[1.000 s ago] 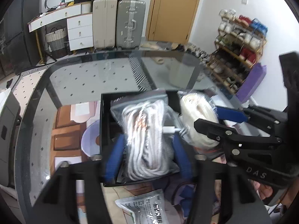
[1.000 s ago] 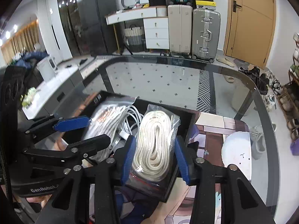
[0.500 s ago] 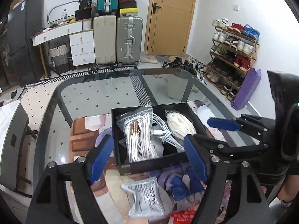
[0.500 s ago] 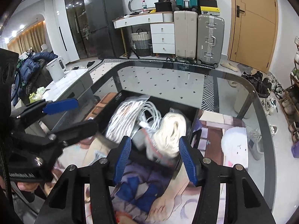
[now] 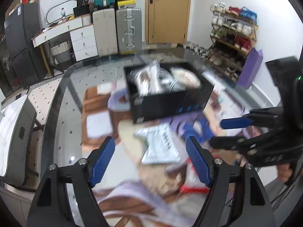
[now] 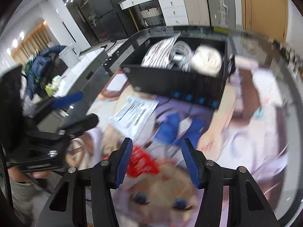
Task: Organize soft objects
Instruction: 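Open both grippers and withdraw them from the box toward the table, then grasp the red balloon glue bag with the right gripper while the left gripper grasps the white packet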
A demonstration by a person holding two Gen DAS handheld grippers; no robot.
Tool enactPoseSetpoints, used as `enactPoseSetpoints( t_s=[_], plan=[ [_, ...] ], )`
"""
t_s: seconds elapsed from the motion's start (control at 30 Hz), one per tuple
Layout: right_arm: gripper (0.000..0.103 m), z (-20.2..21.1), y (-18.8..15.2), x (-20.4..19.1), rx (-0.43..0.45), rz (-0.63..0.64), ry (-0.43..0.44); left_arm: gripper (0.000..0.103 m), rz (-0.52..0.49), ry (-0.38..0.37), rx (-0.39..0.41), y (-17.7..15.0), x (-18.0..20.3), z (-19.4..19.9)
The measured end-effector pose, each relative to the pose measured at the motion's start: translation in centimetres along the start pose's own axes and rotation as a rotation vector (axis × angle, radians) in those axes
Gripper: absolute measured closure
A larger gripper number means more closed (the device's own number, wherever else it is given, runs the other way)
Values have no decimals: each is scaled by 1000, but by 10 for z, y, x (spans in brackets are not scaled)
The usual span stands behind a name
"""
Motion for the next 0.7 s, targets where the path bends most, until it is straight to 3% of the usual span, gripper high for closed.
enactPoseSetpoints(
  t_s=[0.13, 0.27, 0.43, 0.7],
  plan=[
    [48, -10, -23, -25, -50, -37, 49, 25, 6, 14, -41, -19, -7, -5],
    [45, -25, -34, -47, -67, 1, 0, 25, -30, 49, -55, -26, -9, -6],
    [39, -37, -33, -47, -55, 17, -44, 25, 1, 64, -71, -31, -22, -8],
    [39, -28, -20, -33, -42, 14, -63, 25, 14, 47, -91, -34, -23, -9]
  ],
)
Point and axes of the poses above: each gripper's, at about its wrist camera, not at the fingertips, and z roughly against the way its jaws point, x to its right, y to its top, the point moved 9 cm from there along -z, roughly the way its jaws point, and after that the axes turned 2 degrees about -y, right-handed, at the moved point
